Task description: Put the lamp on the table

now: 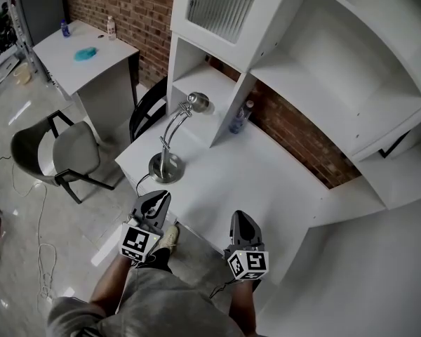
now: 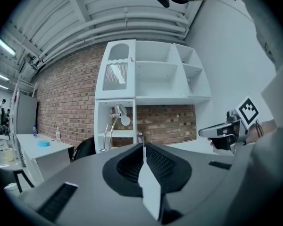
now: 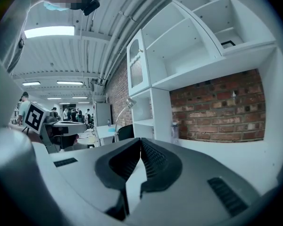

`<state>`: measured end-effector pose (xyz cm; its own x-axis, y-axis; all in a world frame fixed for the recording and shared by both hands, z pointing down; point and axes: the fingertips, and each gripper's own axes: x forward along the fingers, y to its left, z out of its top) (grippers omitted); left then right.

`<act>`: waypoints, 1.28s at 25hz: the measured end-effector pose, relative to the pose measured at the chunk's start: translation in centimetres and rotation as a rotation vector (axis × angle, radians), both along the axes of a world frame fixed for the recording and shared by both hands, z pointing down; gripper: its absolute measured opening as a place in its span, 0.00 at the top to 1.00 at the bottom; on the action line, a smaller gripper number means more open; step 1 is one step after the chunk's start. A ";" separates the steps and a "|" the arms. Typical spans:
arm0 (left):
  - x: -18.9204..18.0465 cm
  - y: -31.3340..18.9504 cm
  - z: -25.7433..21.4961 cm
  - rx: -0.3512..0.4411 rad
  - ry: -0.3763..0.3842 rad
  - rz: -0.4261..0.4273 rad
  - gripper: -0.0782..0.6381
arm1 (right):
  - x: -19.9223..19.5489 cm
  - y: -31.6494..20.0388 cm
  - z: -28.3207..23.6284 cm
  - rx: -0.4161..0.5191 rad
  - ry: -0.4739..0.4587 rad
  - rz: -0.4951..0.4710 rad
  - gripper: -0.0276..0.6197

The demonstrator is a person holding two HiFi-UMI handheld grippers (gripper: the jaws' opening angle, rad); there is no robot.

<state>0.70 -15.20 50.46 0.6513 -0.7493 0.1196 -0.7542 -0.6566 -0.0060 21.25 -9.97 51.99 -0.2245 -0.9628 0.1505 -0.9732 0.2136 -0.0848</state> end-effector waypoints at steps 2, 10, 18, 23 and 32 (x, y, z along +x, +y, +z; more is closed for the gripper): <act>-0.1 1.2 -0.3 -0.004 0.012 -0.001 0.87 | -0.4 1.0 -0.1 0.006 -0.003 -0.008 0.92; -0.7 6.2 -0.4 -0.010 0.024 0.005 0.89 | -1.9 5.5 0.1 0.022 -0.014 -0.020 0.92; -2.4 9.4 -0.2 -0.002 0.031 0.004 0.89 | -3.9 8.9 0.5 0.044 -0.020 -0.027 0.92; -3.2 11.0 0.1 -0.002 0.040 0.005 0.89 | -4.9 10.6 0.3 0.055 -0.025 -0.032 0.92; -3.8 11.5 0.0 -0.005 0.049 0.005 0.89 | -5.0 11.2 0.3 0.052 -0.012 -0.020 0.92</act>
<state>-3.11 -3.67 50.51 0.6599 -0.7458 0.0910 -0.7506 -0.6599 0.0344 16.24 1.19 52.27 -0.2455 -0.9645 0.0973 -0.9676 0.2377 -0.0850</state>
